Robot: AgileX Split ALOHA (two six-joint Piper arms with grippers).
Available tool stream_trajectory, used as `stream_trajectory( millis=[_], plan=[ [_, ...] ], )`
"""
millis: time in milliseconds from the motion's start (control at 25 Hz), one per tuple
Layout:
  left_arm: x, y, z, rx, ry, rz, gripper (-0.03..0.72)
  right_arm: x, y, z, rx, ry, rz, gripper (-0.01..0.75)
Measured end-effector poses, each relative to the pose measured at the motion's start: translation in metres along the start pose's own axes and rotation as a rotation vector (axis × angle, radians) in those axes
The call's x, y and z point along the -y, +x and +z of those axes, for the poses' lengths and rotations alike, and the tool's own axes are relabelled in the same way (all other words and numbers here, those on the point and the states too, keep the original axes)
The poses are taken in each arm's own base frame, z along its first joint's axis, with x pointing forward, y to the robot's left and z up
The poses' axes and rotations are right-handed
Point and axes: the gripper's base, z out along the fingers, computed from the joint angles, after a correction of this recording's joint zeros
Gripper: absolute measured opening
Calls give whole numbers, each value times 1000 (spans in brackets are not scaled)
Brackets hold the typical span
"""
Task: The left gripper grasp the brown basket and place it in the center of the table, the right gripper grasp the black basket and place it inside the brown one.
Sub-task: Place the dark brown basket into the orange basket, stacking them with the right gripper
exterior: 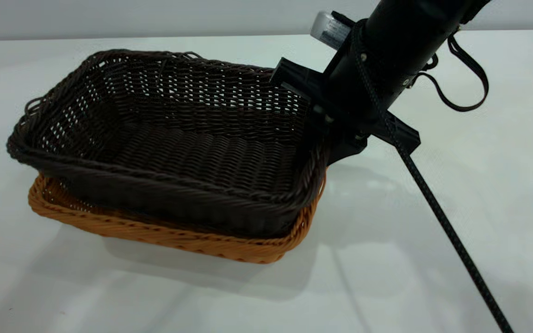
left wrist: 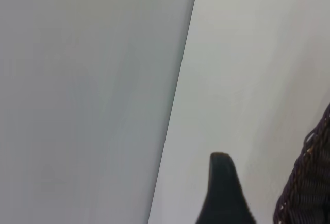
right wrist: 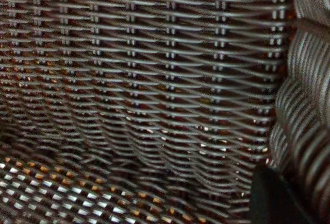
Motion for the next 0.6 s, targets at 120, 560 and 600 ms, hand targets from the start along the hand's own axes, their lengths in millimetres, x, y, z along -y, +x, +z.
stream_trajectory(
  millis=[120, 560, 600],
  plan=[
    [0, 0, 0, 0, -1, 0, 449, 2, -2, 0, 17, 19, -32, 83],
    [0, 0, 0, 1, -2, 0, 449, 31, -27, -14, 103, 146, -190, 85],
    [0, 0, 0, 1, -2, 0, 449, 35, -30, -16, 108, 147, -184, 85]
  ],
)
